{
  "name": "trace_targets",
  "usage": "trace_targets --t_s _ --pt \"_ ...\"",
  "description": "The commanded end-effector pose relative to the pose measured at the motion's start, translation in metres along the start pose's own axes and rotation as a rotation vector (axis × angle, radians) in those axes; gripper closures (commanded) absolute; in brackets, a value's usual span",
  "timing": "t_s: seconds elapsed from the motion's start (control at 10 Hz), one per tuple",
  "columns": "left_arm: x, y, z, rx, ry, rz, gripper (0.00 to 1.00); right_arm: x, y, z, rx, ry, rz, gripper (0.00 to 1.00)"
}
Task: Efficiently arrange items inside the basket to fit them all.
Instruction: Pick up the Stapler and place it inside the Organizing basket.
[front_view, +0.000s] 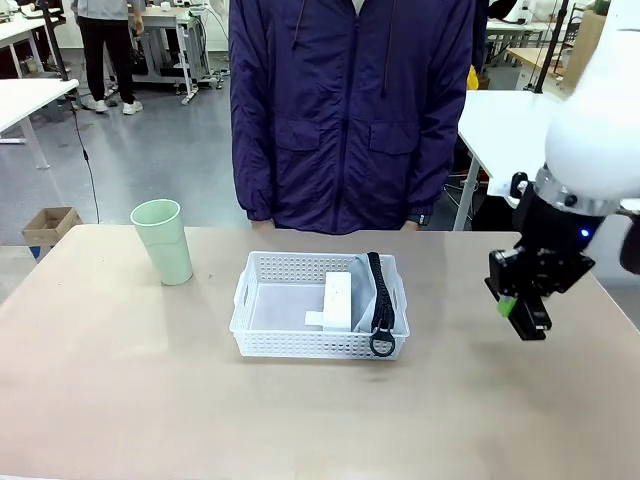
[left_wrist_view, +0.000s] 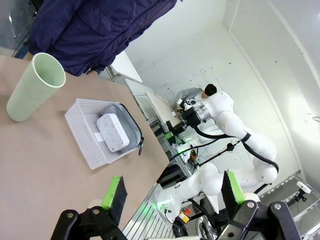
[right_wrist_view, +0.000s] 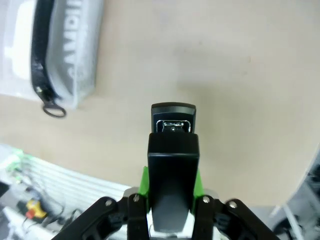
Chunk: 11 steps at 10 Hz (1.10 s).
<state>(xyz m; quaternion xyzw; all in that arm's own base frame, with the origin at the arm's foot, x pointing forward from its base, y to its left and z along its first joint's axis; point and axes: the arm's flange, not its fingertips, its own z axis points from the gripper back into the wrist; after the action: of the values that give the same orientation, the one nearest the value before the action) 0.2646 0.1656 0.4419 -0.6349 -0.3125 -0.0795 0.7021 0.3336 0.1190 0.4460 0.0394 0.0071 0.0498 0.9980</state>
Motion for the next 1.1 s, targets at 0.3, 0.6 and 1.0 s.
trace_targets --t_s 0.3,0.6,1.0 --pt "0.0 -0.002 -0.001 -0.015 -0.009 -0.02 0.0 0.02 -0.004 0.0 0.0 0.017 -0.022 0.78" --pt "0.0 -0.002 -0.001 -0.015 -0.009 -0.02 0.0 0.008 0.04 0.002 -0.031 -0.139 0.169 0.63" --pt "0.0 -0.002 -0.001 -0.015 -0.009 -0.02 0.0 -0.006 0.191 0.029 -0.156 -0.343 0.266 0.63"
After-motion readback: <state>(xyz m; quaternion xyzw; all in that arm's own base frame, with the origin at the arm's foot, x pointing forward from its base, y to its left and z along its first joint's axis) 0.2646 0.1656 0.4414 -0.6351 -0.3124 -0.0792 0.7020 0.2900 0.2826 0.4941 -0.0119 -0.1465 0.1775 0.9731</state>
